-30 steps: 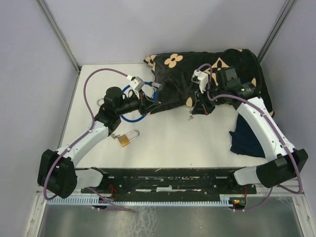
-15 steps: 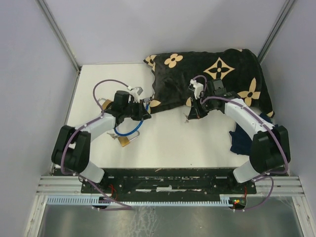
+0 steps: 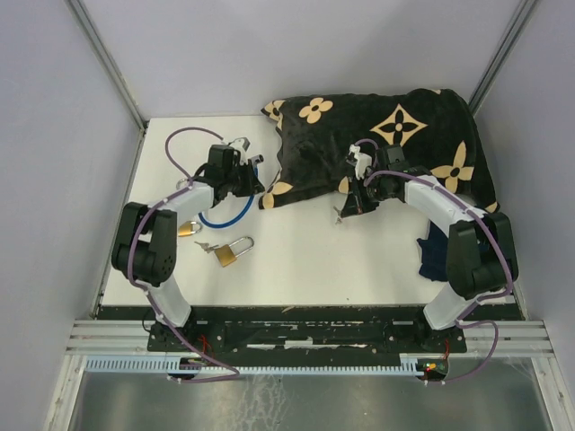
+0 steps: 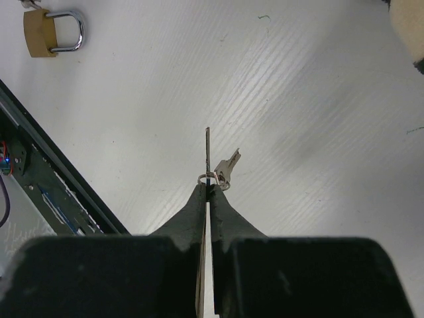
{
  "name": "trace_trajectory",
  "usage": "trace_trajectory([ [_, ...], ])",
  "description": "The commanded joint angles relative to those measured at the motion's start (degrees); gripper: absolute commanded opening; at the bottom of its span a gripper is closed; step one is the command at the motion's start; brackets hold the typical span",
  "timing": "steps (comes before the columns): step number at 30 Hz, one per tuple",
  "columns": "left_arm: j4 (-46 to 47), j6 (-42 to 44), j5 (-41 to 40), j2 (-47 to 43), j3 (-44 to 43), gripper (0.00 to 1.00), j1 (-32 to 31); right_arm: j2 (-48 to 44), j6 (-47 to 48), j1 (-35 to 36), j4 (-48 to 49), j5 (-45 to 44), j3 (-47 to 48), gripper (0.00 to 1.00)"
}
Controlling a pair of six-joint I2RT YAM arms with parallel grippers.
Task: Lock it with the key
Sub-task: Place the lock at the center of the board, then place the key at the center of the board.
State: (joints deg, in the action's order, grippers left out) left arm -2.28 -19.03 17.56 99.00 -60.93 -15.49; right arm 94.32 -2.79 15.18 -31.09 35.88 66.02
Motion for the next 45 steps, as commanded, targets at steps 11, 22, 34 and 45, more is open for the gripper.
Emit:
trace_trajectory([
  [11, -2.85, -0.28, -2.63, 13.80, -20.65, 0.09, 2.01, 3.23, -0.60, -1.09, 1.45, 1.23, 1.64, 0.07],
  [22, -4.43, -1.27, -2.00, 18.74, -26.95, 0.10, 2.06, 3.79, -0.03, -1.73, 1.04, 1.72, 2.00, 0.07],
  [34, -5.46, -3.06, -1.14, 24.26, -31.67, 0.14, 2.03, 4.91, 0.42, -1.85, 0.72, -0.04, 2.17, 0.08],
  [45, -7.24, -1.67, -5.13, 22.51, -32.78, 0.48, 1.95, 8.69, -0.28, -1.77, 0.20, -2.12, 2.70, 0.15],
])
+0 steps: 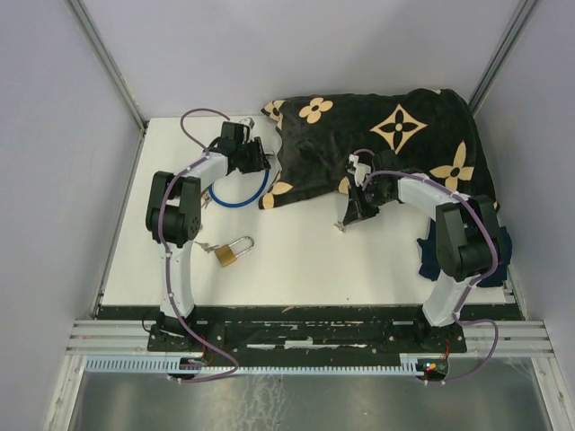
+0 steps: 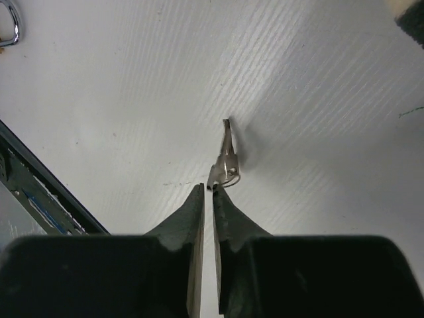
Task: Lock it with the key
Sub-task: Place the key at the center of the board.
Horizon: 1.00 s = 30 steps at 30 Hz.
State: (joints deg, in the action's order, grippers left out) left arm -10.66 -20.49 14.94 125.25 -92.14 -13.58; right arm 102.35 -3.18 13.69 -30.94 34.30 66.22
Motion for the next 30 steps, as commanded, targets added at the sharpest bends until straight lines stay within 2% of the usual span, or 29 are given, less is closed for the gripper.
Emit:
trace_trajectory([
  [1, 1.48, 0.09, -3.46, -5.02, -0.76, 0.52, 0.02, 0.84, 0.21, -0.31, -0.15, -0.48, 2.68, 0.18],
  [5, 5.29, 2.64, -7.23, -12.91, 4.82, 0.56, 0.05, -0.09, 2.21, -0.42, -1.43, -1.24, 3.63, 0.36],
  [9, 9.52, 3.97, -12.60, -21.87, 13.96, 0.67, 1.11, -4.17, 4.83, -0.53, -0.53, -3.50, 3.01, 0.52],
  [12, 16.67, -1.56, -12.22, -28.76, 25.24, 0.71, 5.09, -6.82, 6.18, -0.56, 0.61, -1.72, 2.03, 0.55],
  [16, 24.10, -10.43, -8.55, -34.76, 38.16, 0.71, 13.63, -8.09, 6.20, -0.51, 1.64, 1.96, 1.21, 0.57],
  [17, 24.73, -12.17, -9.70, -35.82, 40.33, 0.71, 15.14, -8.12, 6.17, -0.53, 1.62, 2.61, 1.20, 0.57],
  [18, 24.47, -13.88, -12.58, -36.54, 41.68, 0.76, 16.46, -8.13, 6.09, -0.52, 1.54, 3.08, 1.20, 0.57],
  [20, 19.62, -16.36, -21.33, -36.32, 41.16, 0.88, 16.91, -8.21, 6.08, -0.51, 1.43, 3.59, 1.20, 0.57],
  [22, 7.84, -17.03, -26.39, -32.54, 34.40, 0.92, 16.92, -8.35, 6.04, -0.51, 1.33, 3.82, 1.24, 0.57],
  [25, -4.50, -17.48, -29.63, -25.66, 24.57, 0.94, 16.92, -8.67, 5.87, -0.51, 1.24, 4.25, 1.34, 0.58],
  [30, -12.75, -17.89, -31.84, -17.22, 14.80, 0.95, 16.76, -9.33, 5.97, -0.51, 1.10, 4.11, 1.38, 0.58],
])
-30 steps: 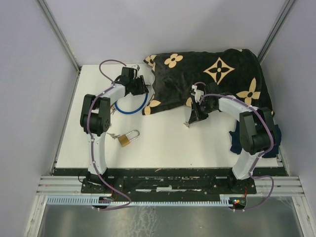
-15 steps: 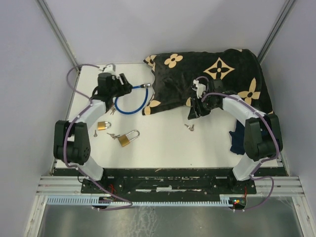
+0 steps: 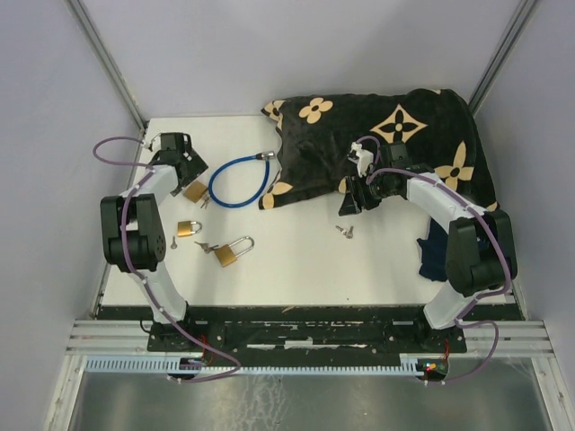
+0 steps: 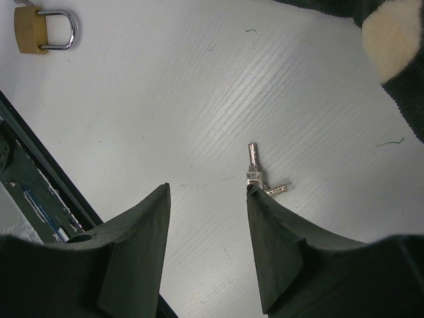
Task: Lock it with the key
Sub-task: Place the key at the center of the board, then pick up the lock from the center of the board.
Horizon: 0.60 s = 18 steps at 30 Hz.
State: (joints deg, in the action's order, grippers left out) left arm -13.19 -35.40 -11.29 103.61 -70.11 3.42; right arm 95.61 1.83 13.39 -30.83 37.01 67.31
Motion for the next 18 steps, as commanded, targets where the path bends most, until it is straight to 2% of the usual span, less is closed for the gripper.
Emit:
trace_trajectory([
  [1, -12.09, -3.19, -6.38, 5.93, -9.06, 0.95, -0.27, -2.70, 1.06, -0.20, 1.02, 1.42, 0.21, 0.58],
  [5, -19.10, -3.72, -9.54, 10.91, -15.05, 0.95, -1.10, -2.80, 0.92, -0.26, 0.97, 1.70, 0.34, 0.58],
  [13, -19.35, -4.13, -8.80, 14.72, -16.86, 0.95, -3.39, -2.88, 0.99, -0.26, 0.69, 2.00, 0.40, 0.58],
  [18, -21.14, -6.45, -10.94, 16.41, -16.75, 0.87, -3.48, -3.27, 1.07, -0.20, 0.59, 2.16, 0.45, 0.58],
])
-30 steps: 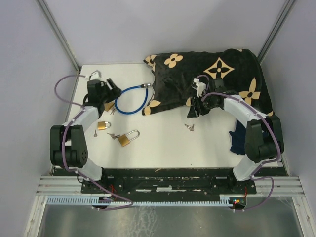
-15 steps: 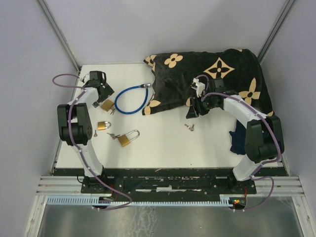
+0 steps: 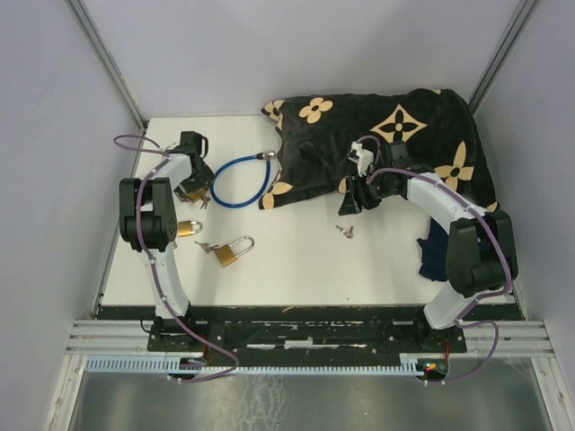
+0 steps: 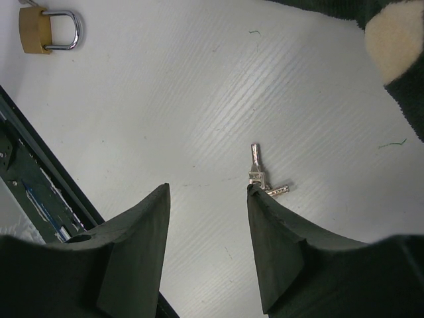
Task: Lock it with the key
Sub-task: Pick up the lock from the center of the board.
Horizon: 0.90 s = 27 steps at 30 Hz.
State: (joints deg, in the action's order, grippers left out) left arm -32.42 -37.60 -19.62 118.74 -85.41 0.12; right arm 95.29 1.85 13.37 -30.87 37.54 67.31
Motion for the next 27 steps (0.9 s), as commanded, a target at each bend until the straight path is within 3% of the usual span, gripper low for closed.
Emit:
trace_trajectory([
  [1, -1.95, -4.29, -2.77, 1.13, -1.12, 0.85, -0.14, -3.05, 1.05, -0.18, 0.68, 1.62, 0.42, 0.58],
  [3, -1.80, -4.14, -3.48, 0.52, -0.46, 0.71, -0.13, -3.22, 0.98, -0.19, 0.70, 1.78, 0.43, 0.58],
  [6, -1.59, -2.58, -3.35, -0.39, -0.34, 0.39, 0.00, -3.52, 0.89, -0.19, 0.69, 2.16, 0.47, 0.58],
  [9, -1.13, -0.04, -3.01, -2.20, -0.45, 0.24, 0.06, -4.07, 1.03, -0.18, 0.65, 2.19, 0.32, 0.58],
  [12, 2.87, 5.10, -0.18, -7.89, 3.02, 0.18, -0.10, -4.48, 1.44, -0.21, 0.80, 2.69, 0.03, 0.58],
  [18, 24.19, 14.37, 11.37, -27.36, 21.42, 0.06, -1.17, -4.98, 0.77, -0.19, 2.06, 5.29, -0.77, 0.58],
  [27, 40.80, 18.32, 28.12, -42.13, 38.25, 0.03, -7.03, -5.13, -0.62, -0.20, 4.57, 8.78, -1.77, 0.58],
])
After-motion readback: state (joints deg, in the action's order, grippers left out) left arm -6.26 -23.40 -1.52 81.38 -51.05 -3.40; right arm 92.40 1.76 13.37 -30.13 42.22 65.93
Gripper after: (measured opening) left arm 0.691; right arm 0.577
